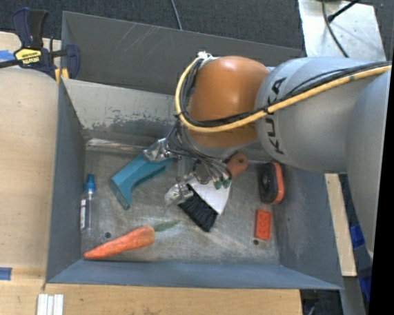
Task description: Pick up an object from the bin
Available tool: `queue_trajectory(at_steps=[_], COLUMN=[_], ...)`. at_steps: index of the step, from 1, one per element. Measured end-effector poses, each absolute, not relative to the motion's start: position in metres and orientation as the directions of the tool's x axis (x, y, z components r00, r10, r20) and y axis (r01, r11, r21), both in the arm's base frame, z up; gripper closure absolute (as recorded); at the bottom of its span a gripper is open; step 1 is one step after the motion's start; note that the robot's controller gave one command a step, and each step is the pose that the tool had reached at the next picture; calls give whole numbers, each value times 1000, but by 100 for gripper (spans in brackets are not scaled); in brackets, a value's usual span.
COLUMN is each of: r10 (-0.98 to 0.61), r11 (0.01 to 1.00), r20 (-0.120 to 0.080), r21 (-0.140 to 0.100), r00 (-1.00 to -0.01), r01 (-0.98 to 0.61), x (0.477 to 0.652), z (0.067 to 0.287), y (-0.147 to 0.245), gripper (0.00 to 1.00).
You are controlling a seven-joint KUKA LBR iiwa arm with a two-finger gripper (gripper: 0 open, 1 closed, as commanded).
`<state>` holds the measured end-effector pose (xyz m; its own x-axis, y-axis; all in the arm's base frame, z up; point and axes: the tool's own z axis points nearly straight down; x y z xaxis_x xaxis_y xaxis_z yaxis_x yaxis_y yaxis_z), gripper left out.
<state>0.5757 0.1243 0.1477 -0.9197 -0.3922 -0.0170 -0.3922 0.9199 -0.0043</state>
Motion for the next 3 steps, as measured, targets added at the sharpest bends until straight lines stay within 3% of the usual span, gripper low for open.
queue_trajectory(at_steps=[1, 2, 3], r10=[-397, -457, -457], r11=[918, 889, 889], r20=[-7, -13, -13], r21=[-1, -11, -11], r00=[-918, -889, -889], r01=[-397, -457, -457], x=[615, 603, 603], z=[108, 80, 80], y=[149, 164, 164], gripper=[0, 100, 100])
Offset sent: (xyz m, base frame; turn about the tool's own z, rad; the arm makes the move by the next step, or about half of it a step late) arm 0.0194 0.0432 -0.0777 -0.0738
